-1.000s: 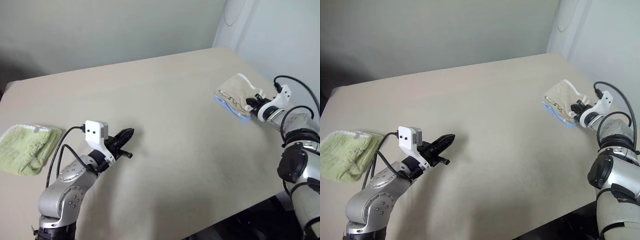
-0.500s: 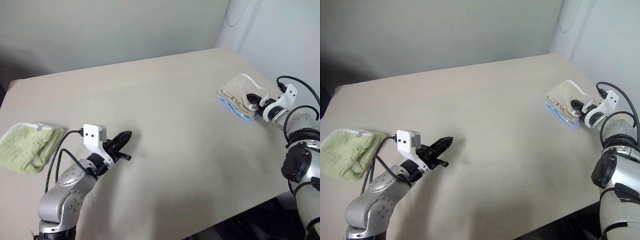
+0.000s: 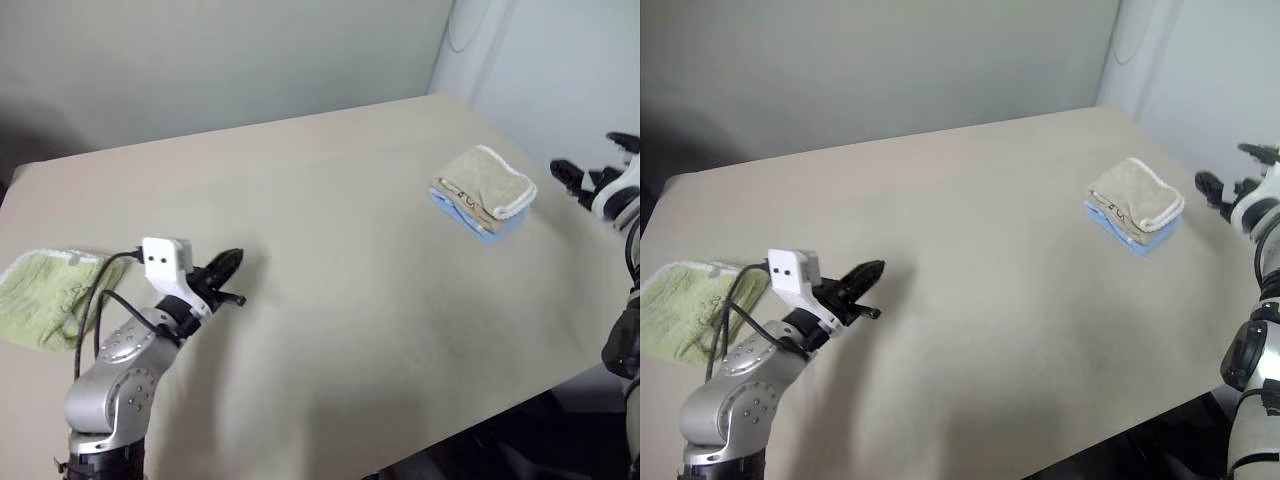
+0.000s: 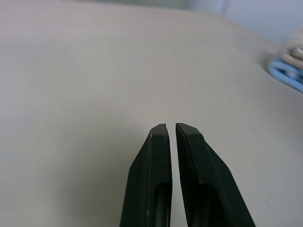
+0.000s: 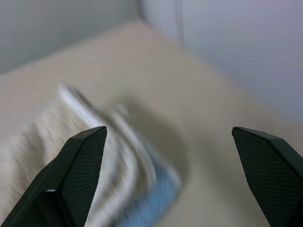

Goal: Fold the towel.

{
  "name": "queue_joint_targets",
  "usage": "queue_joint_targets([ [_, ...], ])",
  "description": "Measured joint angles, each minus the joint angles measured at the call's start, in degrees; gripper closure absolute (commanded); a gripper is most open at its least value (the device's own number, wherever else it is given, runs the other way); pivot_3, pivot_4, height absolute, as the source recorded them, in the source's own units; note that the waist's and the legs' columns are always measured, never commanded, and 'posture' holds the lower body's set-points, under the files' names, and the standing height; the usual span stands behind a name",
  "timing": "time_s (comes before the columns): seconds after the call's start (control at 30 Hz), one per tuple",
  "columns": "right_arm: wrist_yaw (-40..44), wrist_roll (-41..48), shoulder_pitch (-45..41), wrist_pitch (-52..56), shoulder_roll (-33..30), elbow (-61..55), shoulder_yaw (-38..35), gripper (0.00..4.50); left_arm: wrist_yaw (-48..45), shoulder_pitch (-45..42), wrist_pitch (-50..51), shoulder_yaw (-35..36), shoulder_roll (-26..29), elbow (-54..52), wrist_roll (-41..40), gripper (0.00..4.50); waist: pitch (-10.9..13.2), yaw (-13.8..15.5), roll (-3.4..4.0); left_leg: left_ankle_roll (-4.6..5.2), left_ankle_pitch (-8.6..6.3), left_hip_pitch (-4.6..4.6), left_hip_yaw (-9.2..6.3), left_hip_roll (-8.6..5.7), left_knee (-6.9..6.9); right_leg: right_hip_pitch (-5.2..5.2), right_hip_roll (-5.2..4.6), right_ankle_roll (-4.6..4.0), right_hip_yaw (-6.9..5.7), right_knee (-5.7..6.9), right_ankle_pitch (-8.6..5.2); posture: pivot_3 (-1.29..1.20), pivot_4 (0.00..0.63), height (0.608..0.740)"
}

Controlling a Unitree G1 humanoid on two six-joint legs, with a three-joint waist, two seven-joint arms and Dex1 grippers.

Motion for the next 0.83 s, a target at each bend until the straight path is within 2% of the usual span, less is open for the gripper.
queue_joint_targets([
  [0.17,11.39,1.28,4.92,-0.52,8.7,-21.27,8.57,0.02,0.81,-3.16,-3.66,2.78,2.06,4.36,3.28,4.13,-0.07,-0.96,-0.11,-0.06,0.04,0.03,-0.07,0.05,0.0,0.0,0.1,-0.01,-0.02,-0.07,0.0,0.0,0.15,0.74],
  [0.3,12.64,1.33,10.22,2.09,19.39,-29.07,16.55,0.02,-1.66,-2.21,-7.34,3.37,4.77,6.73,6.29,4.13,-0.06,-0.88,-0.09,-0.09,0.05,-0.09,-0.07,0.01,-0.02,-0.15,0.03,-0.01,-0.03,-0.12,0.0,0.0,0.15,0.74],
  [0.5,12.62,-0.48,13.45,0.43,29.36,-29.68,23.13,0.02,-2.26,0.23,-9.88,3.74,3.92,7.12,8.32,4.13,-0.06,0.03,-0.11,-0.09,0.05,-0.19,-0.11,-0.02,0.07,-0.15,-0.03,0.01,-0.11,-0.17,0.01,0.0,0.15,0.74],
  [0.7,12.32,-2.56,15.42,-3.17,32.26,-26.28,24.26,0.02,-1.42,6.68,-10.43,3.38,1.84,3.44,9.88,4.13,-0.06,-0.01,-0.13,-0.08,0.05,-0.19,-0.11,-0.01,0.14,-0.12,-0.03,0.0,-0.11,-0.13,0.03,0.0,0.15,0.74],
  [0.83,11.99,-2.67,15.85,-3.68,33.02,-26.2,24.23,0.02,-1.43,7.2,-10.08,3.44,2.09,2.51,9.81,4.13,-0.06,0.02,-0.13,-0.09,0.05,-0.16,-0.11,-0.01,0.14,-0.1,-0.02,-0.03,-0.12,-0.07,0.04,0.0,0.15,0.74],
])
